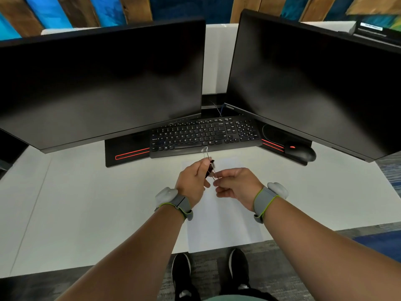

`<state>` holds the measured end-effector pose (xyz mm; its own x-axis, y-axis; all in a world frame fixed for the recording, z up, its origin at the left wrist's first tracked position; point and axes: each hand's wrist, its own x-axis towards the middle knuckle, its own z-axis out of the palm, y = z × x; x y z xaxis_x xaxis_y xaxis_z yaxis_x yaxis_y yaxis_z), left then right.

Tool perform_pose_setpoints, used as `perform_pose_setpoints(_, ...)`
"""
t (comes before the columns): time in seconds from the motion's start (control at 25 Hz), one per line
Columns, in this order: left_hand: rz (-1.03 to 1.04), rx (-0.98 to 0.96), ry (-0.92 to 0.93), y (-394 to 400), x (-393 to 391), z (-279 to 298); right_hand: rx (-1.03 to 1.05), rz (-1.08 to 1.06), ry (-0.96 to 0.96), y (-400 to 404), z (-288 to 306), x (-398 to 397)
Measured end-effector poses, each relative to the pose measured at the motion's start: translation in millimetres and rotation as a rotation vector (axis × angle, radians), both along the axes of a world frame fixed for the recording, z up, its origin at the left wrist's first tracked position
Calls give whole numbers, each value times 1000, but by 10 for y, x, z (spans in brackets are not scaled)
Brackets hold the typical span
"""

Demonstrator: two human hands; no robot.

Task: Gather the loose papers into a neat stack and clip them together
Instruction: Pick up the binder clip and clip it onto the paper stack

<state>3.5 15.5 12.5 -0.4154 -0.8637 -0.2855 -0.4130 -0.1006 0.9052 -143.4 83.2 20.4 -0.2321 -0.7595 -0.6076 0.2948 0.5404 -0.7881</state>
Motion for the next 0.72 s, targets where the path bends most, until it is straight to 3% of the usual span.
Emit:
perform_pose_setpoints(0.16,80,96,-7,-12,-2,-7,-18,0,44,-4,-29,36)
perform_pose_setpoints(0.36,272,483,320,-107,-4,37,-93,59,192,9,-77,73)
perform_pose_setpoints(0.48,386,603,374,-123,-59,37,-144,80,283,-34,-65,69)
perform_pose_setpoints(0.56,419,544,268,-110,-118,29,-150,81,310,-59,-71,53)
perform_pose_setpoints(0.64,289,317,85,-92,-130,7,-117,39,290,-66,-74,22)
perform_pose_setpoints(0.72,129,163,19,-51,-123,-9,-62,4,273,-65,-62,-17)
